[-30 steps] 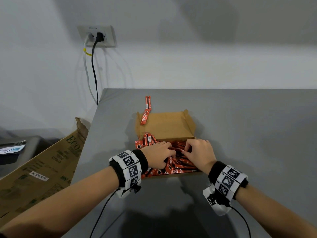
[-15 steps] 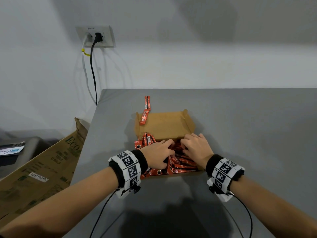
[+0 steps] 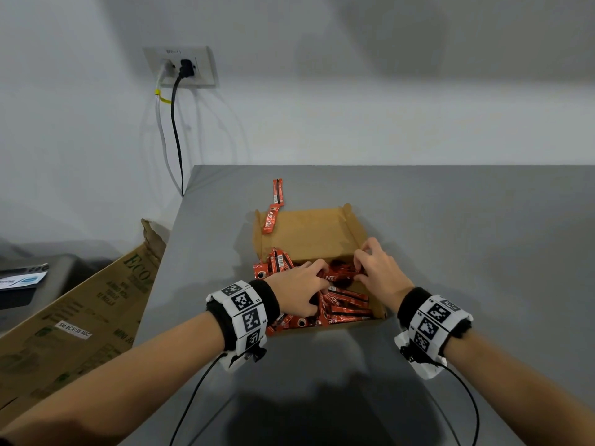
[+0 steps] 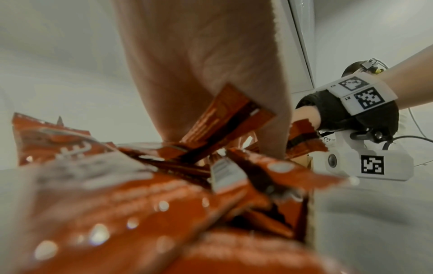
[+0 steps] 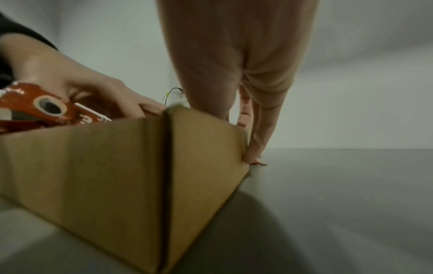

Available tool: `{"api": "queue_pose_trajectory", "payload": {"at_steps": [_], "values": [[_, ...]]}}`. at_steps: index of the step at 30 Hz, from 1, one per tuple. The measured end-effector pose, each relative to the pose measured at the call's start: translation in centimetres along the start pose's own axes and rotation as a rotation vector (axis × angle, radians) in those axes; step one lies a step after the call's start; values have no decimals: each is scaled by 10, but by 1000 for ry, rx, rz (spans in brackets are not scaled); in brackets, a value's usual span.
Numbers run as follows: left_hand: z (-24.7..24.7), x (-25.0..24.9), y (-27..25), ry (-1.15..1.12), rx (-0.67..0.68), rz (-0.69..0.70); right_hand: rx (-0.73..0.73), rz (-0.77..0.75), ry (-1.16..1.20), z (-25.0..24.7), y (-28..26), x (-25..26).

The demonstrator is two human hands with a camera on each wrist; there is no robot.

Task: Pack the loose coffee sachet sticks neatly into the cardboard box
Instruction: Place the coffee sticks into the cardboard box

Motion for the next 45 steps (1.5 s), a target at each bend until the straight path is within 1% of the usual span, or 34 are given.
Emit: {"api": "queue_pose_trajectory", "payload": {"at_steps": [4, 10, 14, 18, 21, 23, 24, 25, 27, 29, 31, 36, 39, 42, 45], "values": [[0, 0, 1, -5, -3, -5, -20, 4, -7, 0, 0, -1], [0, -1, 2, 26, 4, -8, 1, 15, -4, -3, -1, -3], [1, 0, 1, 28, -7, -4, -14, 7, -128, -7, -2, -1], [-2, -3, 0, 38, -58, 38, -31, 3, -279, -1, -4, 3], [-2, -2, 1, 57, -65, 56, -73, -2, -313, -4, -5, 3], [0, -1, 2, 59, -50, 49, -89, -64, -304, -12, -6, 11], [0, -1, 3, 62, -44, 46, -75, -114, -293, -14, -7, 17], [1, 0, 3, 63, -37, 42, -29, -159, -275, -13, -9, 23], [2, 0, 4, 55, -24, 37, 118, -222, -299, 1, -12, 29], [3, 0, 4, 59, -19, 39, 209, -221, -341, 13, -14, 27], [3, 0, 4, 64, -14, 38, 232, -202, -352, 18, -13, 24], [4, 0, 3, 72, 25, 36, 255, -112, -194, 18, -8, 20], [5, 1, 3, 57, 44, 22, 269, -92, -114, 16, -7, 19], [3, 2, 3, 40, 55, 2, 247, -67, -18, 8, -7, 16], [4, 3, 2, 36, 72, -11, 213, -60, 7, -5, -6, 13]]}}
Point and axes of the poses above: each hand's wrist, its own y-axis towards the middle knuckle, its own z-axis out of the palm, x = y × z, the point moved 8 cm from there along y, towards the middle knuckle, and after that the axes turned 6 degrees about -x, right-handed, at the moved point
